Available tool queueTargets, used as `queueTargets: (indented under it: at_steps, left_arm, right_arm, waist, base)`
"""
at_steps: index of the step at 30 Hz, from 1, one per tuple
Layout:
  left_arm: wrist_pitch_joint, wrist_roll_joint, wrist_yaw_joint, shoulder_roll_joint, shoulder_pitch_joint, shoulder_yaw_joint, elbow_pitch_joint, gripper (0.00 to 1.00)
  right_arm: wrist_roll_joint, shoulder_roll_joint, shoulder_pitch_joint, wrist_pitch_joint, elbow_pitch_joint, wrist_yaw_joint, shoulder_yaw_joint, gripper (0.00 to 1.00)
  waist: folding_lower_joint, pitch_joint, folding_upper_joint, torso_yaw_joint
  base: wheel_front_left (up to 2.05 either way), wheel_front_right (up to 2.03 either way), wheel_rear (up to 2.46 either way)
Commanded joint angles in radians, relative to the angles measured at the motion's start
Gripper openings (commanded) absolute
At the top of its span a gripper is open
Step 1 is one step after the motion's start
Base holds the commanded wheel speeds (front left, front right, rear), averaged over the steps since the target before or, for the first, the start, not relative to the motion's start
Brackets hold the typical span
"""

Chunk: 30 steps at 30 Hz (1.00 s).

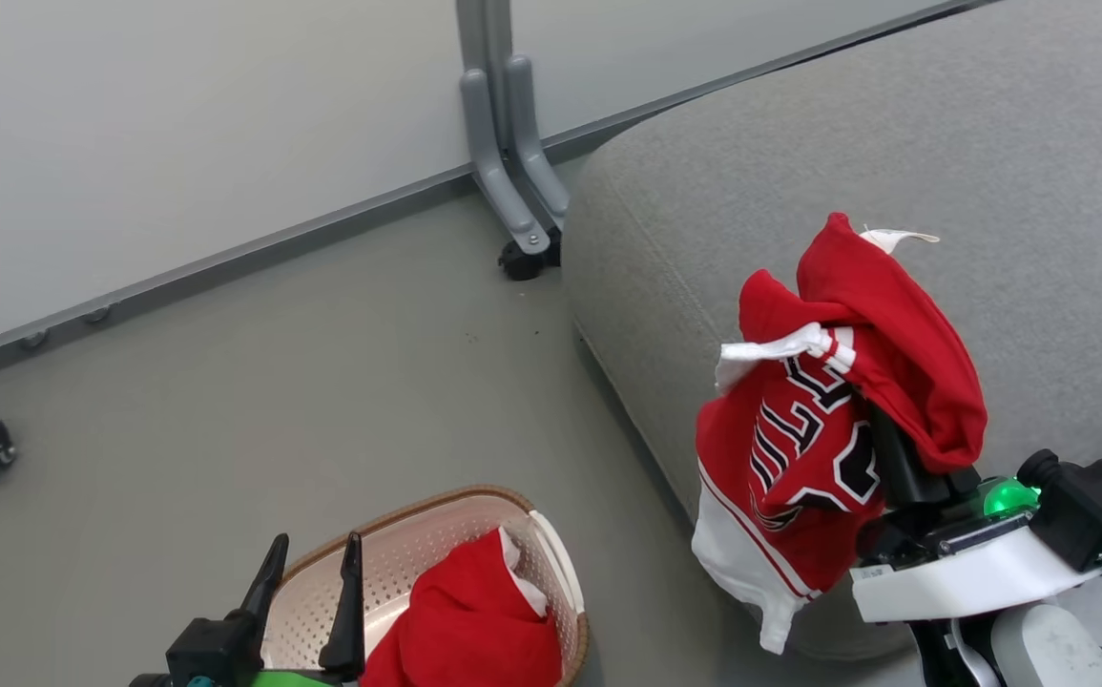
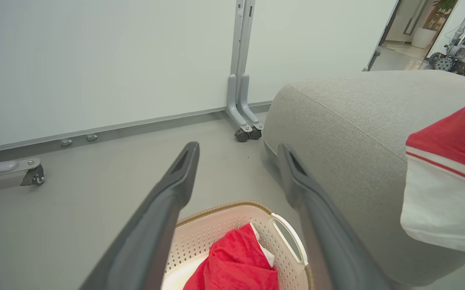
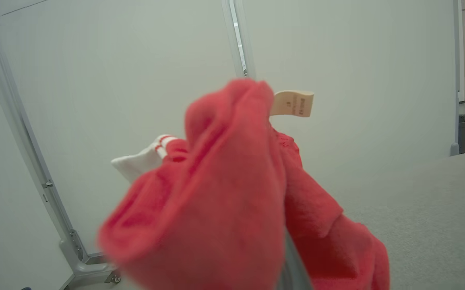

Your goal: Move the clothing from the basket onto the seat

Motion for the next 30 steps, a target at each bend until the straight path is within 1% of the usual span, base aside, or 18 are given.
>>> queueTargets:
  at_steps: [1, 7, 9, 15, 22, 25, 30]
  left_arm:
    - [0.0, 0.004, -0.003, 0.002, -0.017, -0.005, -0.001, 1.0]
    - [0.0, 0.012, -0.003, 0.004, -0.032, -0.005, -0.005, 1.0]
    - [0.0, 0.013, -0.003, 0.01, -0.042, -0.016, -0.004, 1.0]
    - [0.0, 0.0, -0.003, 0.022, -0.057, -0.031, 0.009, 1.0]
    - [0.0, 0.003, -0.003, 0.037, -0.063, -0.037, -0.001, 1.0]
    - [0.0, 0.005, -0.003, 0.042, -0.062, -0.04, -0.004, 1.0]
    - [0.0, 0.012, -0.003, 0.054, -0.058, -0.038, -0.018, 1.0]
  right_arm:
    - [-0.005, 0.0, 0.011, -0.003, -0.007, 0.0, -0.01, 0.0]
    - [-0.009, 0.01, 0.025, -0.003, -0.014, 0.0, -0.036, 0.0]
    - [-0.012, 0.015, 0.031, -0.003, -0.02, 0.0, -0.049, 0.0]
    - [-0.015, 0.04, 0.061, -0.003, -0.041, 0.0, -0.115, 0.0]
    - [-0.019, 0.05, 0.058, -0.003, -0.051, 0.0, -0.114, 0.0]
    - [-0.024, 0.047, 0.044, -0.003, -0.05, 0.0, -0.11, 0.0]
    - [-0.038, 0.022, -0.017, -0.003, -0.037, 0.0, -0.112, 0.0]
  waist:
    - [0.0, 0.025, 0.0, -0.082]
    - [0.0, 0.044, 0.0, -0.149]
    - [0.0, 0.055, 0.0, -0.157]
    - [0.0, 0.07, 0.0, -0.167]
    - [0.0, 0.096, 0.0, -0.182]
    - [0.0, 0.106, 0.0, -0.188]
    - [0.0, 0.136, 0.0, -0.194]
  base:
    - [0.0, 0.0, 0.0]
    - [0.0, 0.0, 0.0]
    - [0.0, 0.0, 0.0]
    - [0.0, 0.0, 0.0]
    - [0.0, 0.0, 0.0]
    - [0.0, 0.0, 0.0]
    - [0.0, 0.0, 0.0]
